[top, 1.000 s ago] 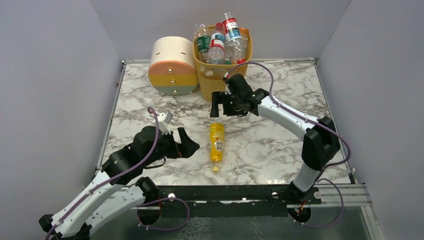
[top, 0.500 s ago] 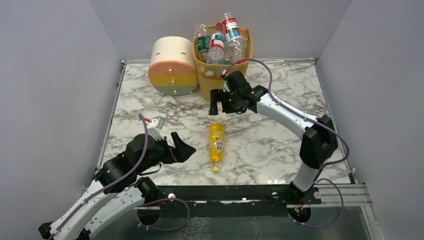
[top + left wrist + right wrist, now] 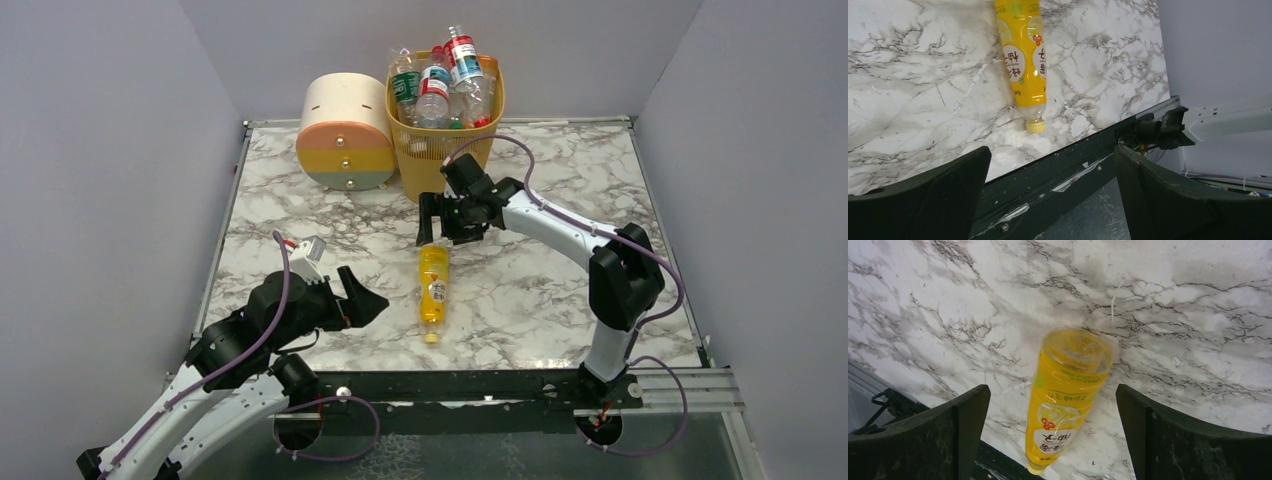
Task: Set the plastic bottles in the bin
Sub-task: Pick up the plastic bottle at the center of the board, then place the plastic bottle in the trash bin.
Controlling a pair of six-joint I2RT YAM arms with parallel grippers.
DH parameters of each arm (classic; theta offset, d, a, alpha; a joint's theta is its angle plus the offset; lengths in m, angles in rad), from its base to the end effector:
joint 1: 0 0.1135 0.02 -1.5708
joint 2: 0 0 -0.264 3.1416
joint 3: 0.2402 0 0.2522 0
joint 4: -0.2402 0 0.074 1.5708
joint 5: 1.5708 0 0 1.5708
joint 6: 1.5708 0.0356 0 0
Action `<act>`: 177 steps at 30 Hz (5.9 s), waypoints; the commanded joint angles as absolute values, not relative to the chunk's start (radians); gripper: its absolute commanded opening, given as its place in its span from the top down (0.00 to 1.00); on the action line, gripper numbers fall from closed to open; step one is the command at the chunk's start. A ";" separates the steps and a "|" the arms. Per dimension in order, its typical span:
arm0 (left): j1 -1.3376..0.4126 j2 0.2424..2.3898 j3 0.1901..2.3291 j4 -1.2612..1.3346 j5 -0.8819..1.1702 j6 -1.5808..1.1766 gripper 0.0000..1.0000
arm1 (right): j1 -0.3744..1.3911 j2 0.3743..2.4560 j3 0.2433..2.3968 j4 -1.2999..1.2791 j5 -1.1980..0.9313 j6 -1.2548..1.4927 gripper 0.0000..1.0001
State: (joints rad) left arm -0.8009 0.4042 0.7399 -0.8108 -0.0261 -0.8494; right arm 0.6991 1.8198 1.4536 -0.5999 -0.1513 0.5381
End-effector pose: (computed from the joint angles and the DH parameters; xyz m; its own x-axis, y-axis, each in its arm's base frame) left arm 0.0607 -0.0613 0.3045 -0.7371 -0.3181 -0.5963 0.2243 0.7172 -0.6598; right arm 0.3007 0.2598 0.2478 -0.9004 -0.0950 -0.4246 -0.2799 0.8737 0.3978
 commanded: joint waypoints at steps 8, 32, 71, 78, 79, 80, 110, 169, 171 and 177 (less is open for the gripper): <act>-0.806 0.380 0.753 -0.820 -0.010 -0.868 0.01 | 0.735 1.888 1.390 -0.555 -0.132 0.639 0.00; -0.807 0.384 0.763 -0.819 -0.006 -0.857 0.01 | 0.770 1.903 1.427 -0.497 -0.120 0.625 0.45; -0.807 0.431 0.779 -0.818 -0.016 -0.843 0.01 | 0.817 1.858 2.279 -0.109 0.301 0.086 0.48; -0.807 0.444 0.779 -0.818 -0.016 -0.841 0.01 | 0.770 1.946 2.345 0.019 0.370 0.012 0.48; -0.806 0.446 0.778 -0.818 -0.018 -0.841 0.01 | 0.756 1.954 2.350 0.028 0.372 0.010 0.48; -0.806 0.450 0.778 -0.818 -0.017 -0.839 0.01 | 0.745 1.961 2.358 0.030 0.372 0.006 0.48; -0.806 0.469 0.744 -0.784 -0.008 -0.828 0.01 | 0.681 2.053 2.315 -0.031 0.212 0.026 0.49; -0.806 0.505 0.748 -0.739 -0.031 -0.815 0.01 | 0.681 1.693 2.086 -0.330 0.187 0.175 0.00; -0.807 0.511 0.741 -0.723 -0.034 -0.815 0.01 | 0.681 1.637 2.013 -0.346 0.186 0.188 0.00; -0.807 0.562 0.741 -0.667 -0.029 -0.796 0.01 | 0.681 1.509 1.830 -0.391 0.195 0.207 0.01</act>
